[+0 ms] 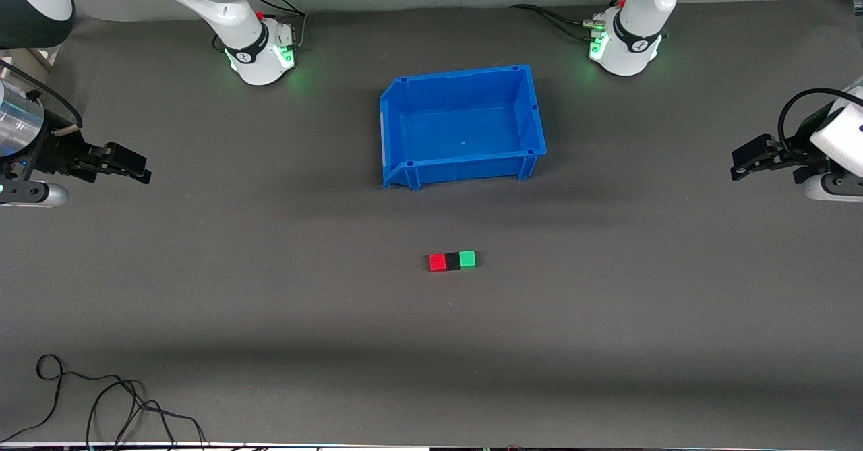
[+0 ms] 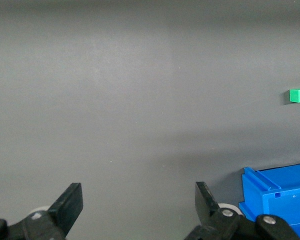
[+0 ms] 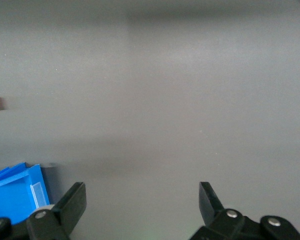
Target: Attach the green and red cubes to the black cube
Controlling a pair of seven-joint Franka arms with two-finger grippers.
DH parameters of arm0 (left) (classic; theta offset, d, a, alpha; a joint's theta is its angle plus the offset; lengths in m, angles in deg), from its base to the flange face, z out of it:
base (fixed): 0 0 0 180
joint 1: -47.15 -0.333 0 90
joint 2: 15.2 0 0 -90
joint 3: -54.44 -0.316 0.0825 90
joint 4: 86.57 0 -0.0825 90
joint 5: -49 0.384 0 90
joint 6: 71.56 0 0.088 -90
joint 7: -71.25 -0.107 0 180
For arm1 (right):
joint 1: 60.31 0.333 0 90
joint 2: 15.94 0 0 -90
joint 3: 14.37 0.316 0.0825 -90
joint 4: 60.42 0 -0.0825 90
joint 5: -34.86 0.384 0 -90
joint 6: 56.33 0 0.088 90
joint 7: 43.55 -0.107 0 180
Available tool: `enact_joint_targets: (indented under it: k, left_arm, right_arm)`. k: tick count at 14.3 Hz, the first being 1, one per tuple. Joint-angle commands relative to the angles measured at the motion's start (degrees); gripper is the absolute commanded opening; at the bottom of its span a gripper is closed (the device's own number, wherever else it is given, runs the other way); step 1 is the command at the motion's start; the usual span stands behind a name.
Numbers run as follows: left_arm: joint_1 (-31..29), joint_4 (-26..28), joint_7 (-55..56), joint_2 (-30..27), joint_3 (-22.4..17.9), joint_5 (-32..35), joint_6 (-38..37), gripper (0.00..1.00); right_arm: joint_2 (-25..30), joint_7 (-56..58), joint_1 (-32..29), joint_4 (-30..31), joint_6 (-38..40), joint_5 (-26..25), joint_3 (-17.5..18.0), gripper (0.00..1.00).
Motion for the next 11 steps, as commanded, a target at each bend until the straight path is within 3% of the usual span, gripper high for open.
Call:
enact_joint_targets:
  k: [1,11]
  left_arm:
    - [0.42,-1.10,-0.61,-0.14,-0.22,0.83,-1.48,1.00]
    - [0.42,-1.98,-0.70,-0.14,-0.22,0.91,-2.09,1.00]
  right_arm:
    - [0.55,-0.29,-0.45,0.80,-1.07,-1.13,0.46,1.00]
    - [0.47,-0.73,-0.19,0.80,-0.98,-1.13,0.46,1.00]
